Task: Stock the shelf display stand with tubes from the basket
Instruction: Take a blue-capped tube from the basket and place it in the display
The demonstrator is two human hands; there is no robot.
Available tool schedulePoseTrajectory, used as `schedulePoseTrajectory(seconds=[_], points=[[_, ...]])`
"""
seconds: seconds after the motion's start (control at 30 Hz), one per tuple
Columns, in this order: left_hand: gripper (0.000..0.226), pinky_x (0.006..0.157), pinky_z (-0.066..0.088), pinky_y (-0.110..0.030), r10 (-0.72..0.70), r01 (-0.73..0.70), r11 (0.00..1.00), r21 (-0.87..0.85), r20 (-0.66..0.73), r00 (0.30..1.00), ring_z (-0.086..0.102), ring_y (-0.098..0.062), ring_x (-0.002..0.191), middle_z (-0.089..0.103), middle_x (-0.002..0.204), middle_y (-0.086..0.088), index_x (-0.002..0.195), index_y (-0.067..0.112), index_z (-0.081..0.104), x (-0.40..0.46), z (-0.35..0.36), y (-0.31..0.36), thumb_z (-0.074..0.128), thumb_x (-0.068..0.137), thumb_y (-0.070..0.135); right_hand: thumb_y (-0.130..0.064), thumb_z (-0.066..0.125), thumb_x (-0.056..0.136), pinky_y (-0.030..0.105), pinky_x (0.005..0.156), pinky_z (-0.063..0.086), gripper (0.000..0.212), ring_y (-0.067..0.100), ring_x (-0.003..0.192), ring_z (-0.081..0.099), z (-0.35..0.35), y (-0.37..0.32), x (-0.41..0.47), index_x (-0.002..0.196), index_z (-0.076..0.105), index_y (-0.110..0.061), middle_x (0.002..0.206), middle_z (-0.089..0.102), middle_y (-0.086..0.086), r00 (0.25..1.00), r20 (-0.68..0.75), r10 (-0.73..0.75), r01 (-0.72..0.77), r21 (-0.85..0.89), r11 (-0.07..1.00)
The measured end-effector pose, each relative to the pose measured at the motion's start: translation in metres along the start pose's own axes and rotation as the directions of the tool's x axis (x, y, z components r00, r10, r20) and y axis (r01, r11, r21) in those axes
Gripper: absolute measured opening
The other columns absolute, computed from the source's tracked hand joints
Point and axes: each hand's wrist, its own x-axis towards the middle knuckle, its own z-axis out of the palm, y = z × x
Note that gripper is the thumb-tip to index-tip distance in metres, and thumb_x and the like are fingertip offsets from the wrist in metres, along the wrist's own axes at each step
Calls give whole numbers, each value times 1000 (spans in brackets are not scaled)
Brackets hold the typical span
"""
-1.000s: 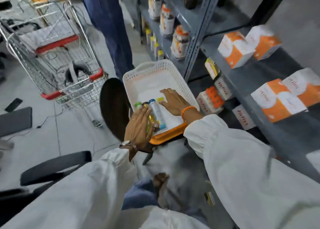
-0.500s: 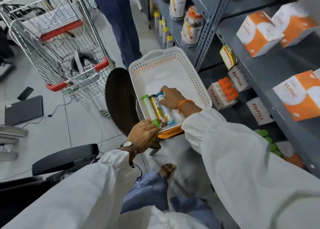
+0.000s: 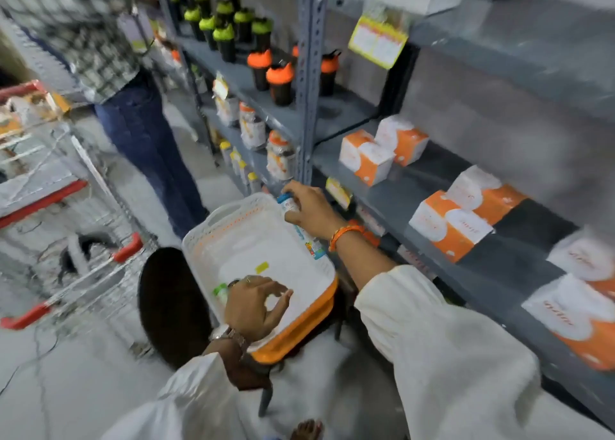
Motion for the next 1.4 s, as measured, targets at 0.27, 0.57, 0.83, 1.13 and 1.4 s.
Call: schedulePoseTrajectory(seconds=[0.27, 0.57, 0.83, 1.13, 1.4], points=[[33, 61, 39, -28, 243, -279, 953, -114, -260, 935, 57, -17, 64, 66, 63, 5, 65, 23, 70, 130, 2, 102, 55, 88, 42, -11, 71, 74, 28, 78, 44, 48, 21, 91, 58, -203, -60, -71, 121, 61, -15, 111, 65, 7, 819, -538, -198, 121, -176, 977], [22, 84, 43, -38, 516, -685, 686, -246, -499, 696, 61, -22, 94, 69, 101, 2, 100, 16, 69, 228, -7, 310, 59, 85, 28, -12, 66, 74, 36, 74, 54, 44, 15, 77, 58, -386, -95, -207, 117, 59, -19, 105, 63, -1, 446, -846, -294, -17, -337, 942], [39, 88, 46, -40, 700, -813, 536, -228, -418, 579, 60, -24, 103, 66, 113, -3, 116, 15, 64, 241, 21, 415, 48, 92, 41, -10, 69, 79, 30, 67, 48, 33, 9, 75, 57, -470, -104, -337, 108, 54, -15, 95, 61, 1, 233, -903, -361, -345, -424, 837], [35, 73, 42, -39, 724, -836, 548, -26, -485, 490, 67, -26, 91, 75, 105, -3, 108, 15, 74, 243, 43, 411, 51, 91, 36, -13, 74, 78, 14, 66, 43, 35, 3, 74, 53, -505, -87, -433, 105, 51, -14, 99, 60, 2, 121, -930, -347, -615, -344, 710], [36, 78, 44, -41, 705, -826, 561, -62, -488, 515, 67, -28, 92, 75, 104, -7, 107, 11, 73, 238, 39, 413, 52, 89, 34, -3, 71, 79, 31, 75, 49, 34, 19, 90, 56, -512, -43, -446, 102, 49, -13, 106, 59, 7, 131, -956, -262, -716, -274, 642]])
